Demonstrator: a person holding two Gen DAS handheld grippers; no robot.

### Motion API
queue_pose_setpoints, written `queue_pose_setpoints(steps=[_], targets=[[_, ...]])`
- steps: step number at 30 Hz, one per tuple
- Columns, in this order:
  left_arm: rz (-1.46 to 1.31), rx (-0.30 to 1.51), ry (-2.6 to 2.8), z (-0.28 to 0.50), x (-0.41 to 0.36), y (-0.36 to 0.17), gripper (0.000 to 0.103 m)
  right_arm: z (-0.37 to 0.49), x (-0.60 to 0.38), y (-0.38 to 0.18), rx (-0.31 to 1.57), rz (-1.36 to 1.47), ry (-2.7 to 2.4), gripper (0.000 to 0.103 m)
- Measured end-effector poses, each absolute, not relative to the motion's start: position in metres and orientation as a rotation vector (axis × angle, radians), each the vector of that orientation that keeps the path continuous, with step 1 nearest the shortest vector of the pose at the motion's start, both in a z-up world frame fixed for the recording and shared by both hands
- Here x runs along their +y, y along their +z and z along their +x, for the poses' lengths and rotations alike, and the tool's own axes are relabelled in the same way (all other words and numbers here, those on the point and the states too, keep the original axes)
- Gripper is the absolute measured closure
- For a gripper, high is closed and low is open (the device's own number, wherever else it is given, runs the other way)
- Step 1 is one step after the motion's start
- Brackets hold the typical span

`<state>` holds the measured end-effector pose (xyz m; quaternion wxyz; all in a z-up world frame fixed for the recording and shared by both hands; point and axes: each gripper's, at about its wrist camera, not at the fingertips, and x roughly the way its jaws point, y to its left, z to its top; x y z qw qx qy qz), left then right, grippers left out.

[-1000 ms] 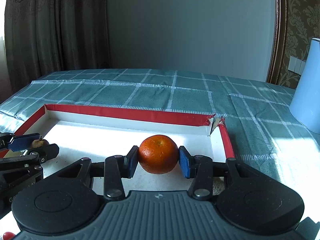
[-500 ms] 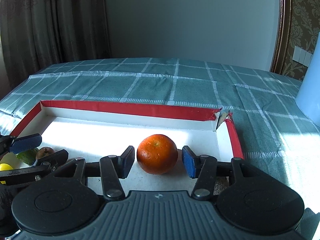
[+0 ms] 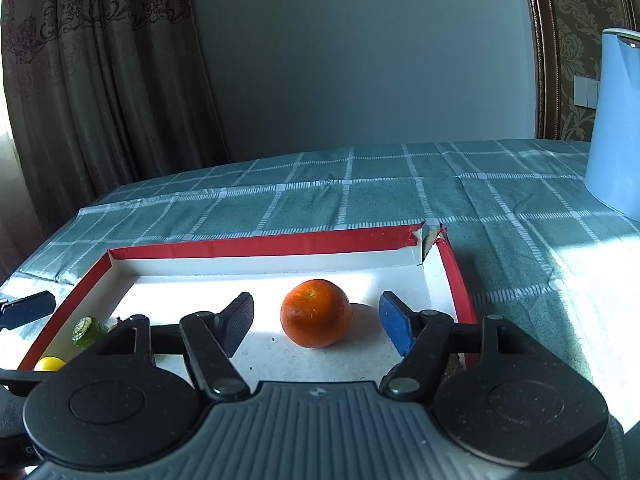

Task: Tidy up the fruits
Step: 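Lower both held fruits into the tray and open both tools, then move both tools back toward the remaining items beside the tray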

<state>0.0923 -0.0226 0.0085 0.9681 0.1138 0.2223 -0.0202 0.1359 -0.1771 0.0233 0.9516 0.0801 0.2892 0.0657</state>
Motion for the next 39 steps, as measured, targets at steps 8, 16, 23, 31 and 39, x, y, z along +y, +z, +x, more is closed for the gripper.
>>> queue_pose_setpoints(steps=[8,16,23,31,39], targets=[[0.150,0.443,-0.048,0.049,0.012,0.012,0.010,0.098,-0.191,0.030,0.566,0.255,0.189,0.029],[0.183,0.445,-0.101,0.009,0.027,0.004,0.007,0.057,-0.182,0.031,0.573,0.201,0.284,0.029],[0.165,0.467,-0.121,0.007,0.034,0.003,0.005,0.018,-0.171,0.025,0.530,0.059,0.333,0.028],[0.205,0.485,-0.164,0.006,0.027,-0.001,0.006,0.003,-0.159,0.022,0.520,-0.018,0.409,0.029],[0.205,0.497,-0.173,0.007,0.027,-0.003,0.005,-0.006,-0.142,0.014,0.551,-0.117,0.472,0.029]])
